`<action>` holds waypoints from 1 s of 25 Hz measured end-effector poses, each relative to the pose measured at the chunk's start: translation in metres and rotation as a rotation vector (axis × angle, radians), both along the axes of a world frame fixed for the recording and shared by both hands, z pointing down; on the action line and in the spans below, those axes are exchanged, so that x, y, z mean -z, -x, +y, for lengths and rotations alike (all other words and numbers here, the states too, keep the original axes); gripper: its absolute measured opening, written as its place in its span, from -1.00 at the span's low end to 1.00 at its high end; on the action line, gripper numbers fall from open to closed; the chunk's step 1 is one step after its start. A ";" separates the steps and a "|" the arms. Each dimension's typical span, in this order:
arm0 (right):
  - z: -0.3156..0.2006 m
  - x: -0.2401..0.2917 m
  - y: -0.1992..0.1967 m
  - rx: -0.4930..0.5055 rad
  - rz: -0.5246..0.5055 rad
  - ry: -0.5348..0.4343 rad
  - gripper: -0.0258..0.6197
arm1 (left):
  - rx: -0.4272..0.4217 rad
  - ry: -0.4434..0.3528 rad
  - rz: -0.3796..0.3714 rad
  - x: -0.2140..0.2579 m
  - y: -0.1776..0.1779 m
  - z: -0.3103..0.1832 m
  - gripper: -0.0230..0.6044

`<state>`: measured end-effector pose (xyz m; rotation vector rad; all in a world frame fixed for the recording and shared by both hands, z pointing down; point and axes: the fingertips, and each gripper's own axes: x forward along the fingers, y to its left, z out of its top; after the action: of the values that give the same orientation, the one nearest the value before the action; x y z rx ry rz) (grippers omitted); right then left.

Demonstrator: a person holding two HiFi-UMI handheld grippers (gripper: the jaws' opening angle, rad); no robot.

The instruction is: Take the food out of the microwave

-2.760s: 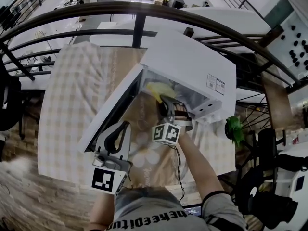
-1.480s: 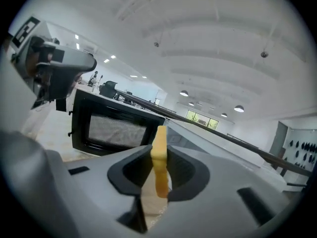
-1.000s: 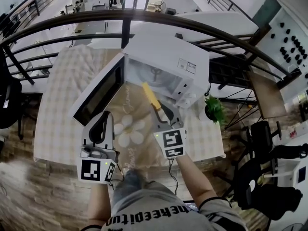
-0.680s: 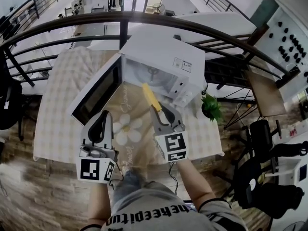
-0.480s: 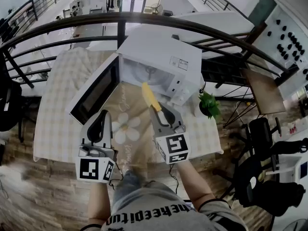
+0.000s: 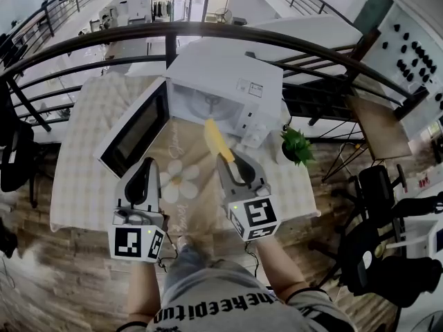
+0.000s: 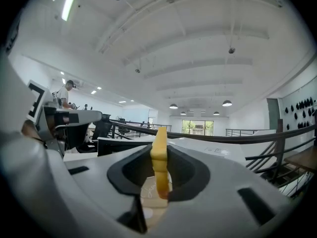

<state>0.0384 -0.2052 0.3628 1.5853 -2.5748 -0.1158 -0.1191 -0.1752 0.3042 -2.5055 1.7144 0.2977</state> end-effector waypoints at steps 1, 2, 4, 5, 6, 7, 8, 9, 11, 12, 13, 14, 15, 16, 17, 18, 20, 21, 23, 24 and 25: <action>0.003 0.002 -0.002 -0.002 -0.006 -0.003 -0.64 | 0.001 -0.002 0.000 0.001 -0.001 0.002 -0.88; 0.006 0.004 -0.004 -0.004 -0.012 -0.006 -0.64 | 0.003 -0.004 0.000 0.002 -0.002 0.005 -0.88; 0.012 0.008 -0.009 -0.008 -0.026 -0.014 -0.64 | 0.008 -0.007 0.000 0.004 -0.004 0.009 -0.88; 0.015 0.010 -0.012 -0.010 -0.032 -0.017 -0.64 | 0.010 -0.007 0.000 0.005 -0.005 0.011 -0.88; 0.018 0.012 -0.014 -0.012 -0.039 -0.021 -0.64 | 0.013 -0.007 0.000 0.006 -0.006 0.013 -0.88; 0.021 0.014 -0.017 -0.014 -0.044 -0.025 -0.64 | 0.015 -0.008 -0.001 0.007 -0.007 0.016 -0.88; 0.023 0.015 -0.020 -0.016 -0.051 -0.028 -0.64 | 0.018 -0.009 -0.002 0.008 -0.009 0.018 -0.88; 0.026 0.017 -0.023 -0.019 -0.058 -0.032 -0.64 | 0.019 -0.011 -0.002 0.008 -0.010 0.020 -0.88; 0.030 0.020 -0.030 -0.025 -0.072 -0.036 -0.64 | 0.022 -0.013 -0.004 0.009 -0.014 0.023 -0.88; 0.032 0.021 -0.033 -0.027 -0.078 -0.038 -0.64 | 0.024 -0.014 -0.005 0.010 -0.016 0.025 -0.88; 0.035 0.022 -0.036 -0.029 -0.083 -0.040 -0.64 | 0.024 -0.015 -0.006 0.011 -0.018 0.027 -0.88; 0.037 0.023 -0.039 -0.030 -0.087 -0.043 -0.64 | 0.025 -0.017 -0.007 0.011 -0.020 0.029 -0.88; 0.039 0.024 -0.041 -0.030 -0.088 -0.046 -0.64 | 0.025 -0.019 -0.007 0.012 -0.022 0.030 -0.88; 0.041 0.026 -0.042 -0.029 -0.088 -0.049 -0.64 | 0.026 -0.020 -0.008 0.013 -0.024 0.032 -0.88; 0.042 0.027 -0.044 -0.027 -0.087 -0.053 -0.64 | 0.026 -0.021 -0.009 0.013 -0.025 0.033 -0.88; 0.044 0.029 -0.046 -0.026 -0.086 -0.056 -0.64 | 0.027 -0.021 -0.010 0.014 -0.027 0.034 -0.88; 0.047 0.030 -0.050 -0.026 -0.091 -0.060 -0.64 | 0.030 -0.022 -0.012 0.015 -0.030 0.037 -0.88; 0.049 0.031 -0.052 -0.026 -0.096 -0.062 -0.64 | 0.031 -0.022 -0.012 0.015 -0.032 0.039 -0.88; 0.051 0.033 -0.056 -0.024 -0.104 -0.066 -0.64 | 0.034 -0.022 -0.014 0.016 -0.035 0.041 -0.88; 0.052 0.035 -0.057 -0.022 -0.107 -0.069 -0.64 | 0.035 -0.022 -0.014 0.016 -0.036 0.042 -0.88; 0.053 0.036 -0.059 -0.020 -0.110 -0.071 -0.64 | 0.036 -0.022 -0.015 0.017 -0.038 0.043 -0.88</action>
<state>0.0971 -0.1523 0.3269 1.6875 -2.6643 -0.1222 -0.0814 -0.1322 0.2871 -2.4520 1.7392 0.2932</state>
